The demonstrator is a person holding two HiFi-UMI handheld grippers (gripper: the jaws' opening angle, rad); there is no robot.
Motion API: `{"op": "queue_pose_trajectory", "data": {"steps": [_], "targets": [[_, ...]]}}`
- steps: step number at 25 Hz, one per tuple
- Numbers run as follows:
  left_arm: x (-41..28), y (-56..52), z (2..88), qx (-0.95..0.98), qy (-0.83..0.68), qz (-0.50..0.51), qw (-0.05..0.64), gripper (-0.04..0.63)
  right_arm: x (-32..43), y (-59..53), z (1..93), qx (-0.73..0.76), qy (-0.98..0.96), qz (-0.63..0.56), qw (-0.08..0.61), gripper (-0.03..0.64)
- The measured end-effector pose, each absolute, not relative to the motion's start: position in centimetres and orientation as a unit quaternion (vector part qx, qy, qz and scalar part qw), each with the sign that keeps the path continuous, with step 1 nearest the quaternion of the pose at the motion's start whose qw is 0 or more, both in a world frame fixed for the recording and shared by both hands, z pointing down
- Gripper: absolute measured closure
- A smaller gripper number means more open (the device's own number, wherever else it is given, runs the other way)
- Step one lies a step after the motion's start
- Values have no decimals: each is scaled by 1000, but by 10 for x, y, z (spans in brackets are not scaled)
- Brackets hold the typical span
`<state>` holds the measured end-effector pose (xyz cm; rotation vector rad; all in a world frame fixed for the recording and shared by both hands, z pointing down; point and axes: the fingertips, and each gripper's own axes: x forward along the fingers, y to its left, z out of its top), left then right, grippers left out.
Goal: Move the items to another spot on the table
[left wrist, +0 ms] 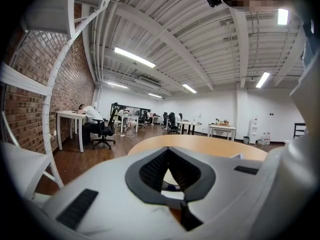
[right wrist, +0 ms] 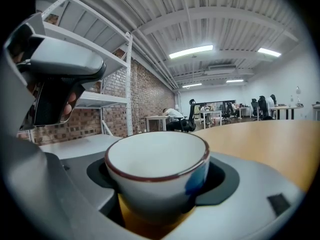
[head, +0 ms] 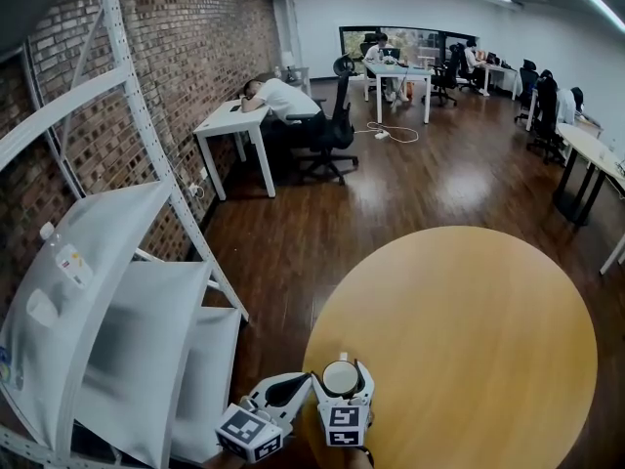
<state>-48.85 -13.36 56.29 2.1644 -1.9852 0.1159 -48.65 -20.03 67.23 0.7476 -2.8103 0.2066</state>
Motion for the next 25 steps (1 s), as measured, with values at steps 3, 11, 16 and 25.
{"op": "queue_pose_trajectory", "data": {"steps": [3, 11, 16, 25], "targets": [[-490, -135, 560, 731, -674, 37, 100, 589, -483, -204, 666, 260, -957, 70, 107, 206], [-484, -139, 550, 729, -677, 32, 94, 589, -471, -206, 633, 258, -960, 65, 92, 205], [-475, -137, 527, 725, -684, 21, 84, 589, -448, -204, 592, 255, -962, 65, 78, 204], [-439, -133, 479, 729, -682, 2, 57, 589, -404, -194, 502, 251, -965, 55, 48, 204]]}}
